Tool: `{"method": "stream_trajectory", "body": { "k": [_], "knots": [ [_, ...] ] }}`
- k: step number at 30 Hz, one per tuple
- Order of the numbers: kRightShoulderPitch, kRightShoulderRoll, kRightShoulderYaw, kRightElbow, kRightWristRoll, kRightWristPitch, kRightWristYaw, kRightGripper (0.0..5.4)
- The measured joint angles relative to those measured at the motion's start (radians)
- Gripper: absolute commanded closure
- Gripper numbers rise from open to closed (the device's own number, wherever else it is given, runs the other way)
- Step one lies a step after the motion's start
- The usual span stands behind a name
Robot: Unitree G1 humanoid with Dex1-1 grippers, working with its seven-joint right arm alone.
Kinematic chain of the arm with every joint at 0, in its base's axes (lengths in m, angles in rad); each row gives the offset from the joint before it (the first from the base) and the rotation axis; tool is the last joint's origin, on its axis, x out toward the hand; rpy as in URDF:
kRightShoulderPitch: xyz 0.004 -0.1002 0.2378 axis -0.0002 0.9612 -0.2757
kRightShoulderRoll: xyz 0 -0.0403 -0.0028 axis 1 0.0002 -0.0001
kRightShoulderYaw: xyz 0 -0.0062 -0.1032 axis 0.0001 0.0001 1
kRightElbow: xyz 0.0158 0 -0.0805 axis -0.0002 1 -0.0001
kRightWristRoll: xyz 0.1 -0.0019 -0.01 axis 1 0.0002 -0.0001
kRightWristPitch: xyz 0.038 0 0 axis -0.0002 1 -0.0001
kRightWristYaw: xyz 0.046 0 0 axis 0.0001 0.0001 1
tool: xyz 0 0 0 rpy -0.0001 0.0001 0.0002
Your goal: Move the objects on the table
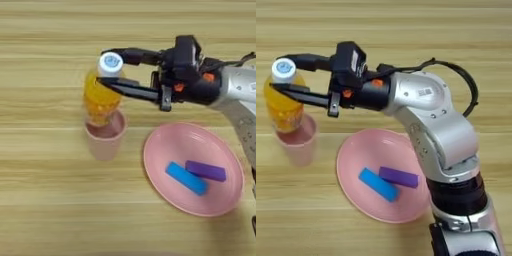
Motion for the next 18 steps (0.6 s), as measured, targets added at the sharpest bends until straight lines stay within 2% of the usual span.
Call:
{"method": "stream_trajectory", "body": {
  "k": [8,12,18],
  "knots": [
    [-0.041,-0.032,-0.059,0.033,0.002,-0.005,-0.026,3.58],
    [-0.079,-0.055,-0.103,0.098,-0.003,-0.006,-0.059,3.58],
    [-0.103,-0.105,-0.142,0.204,-0.044,-0.007,-0.09,3.59]
  ]
}}
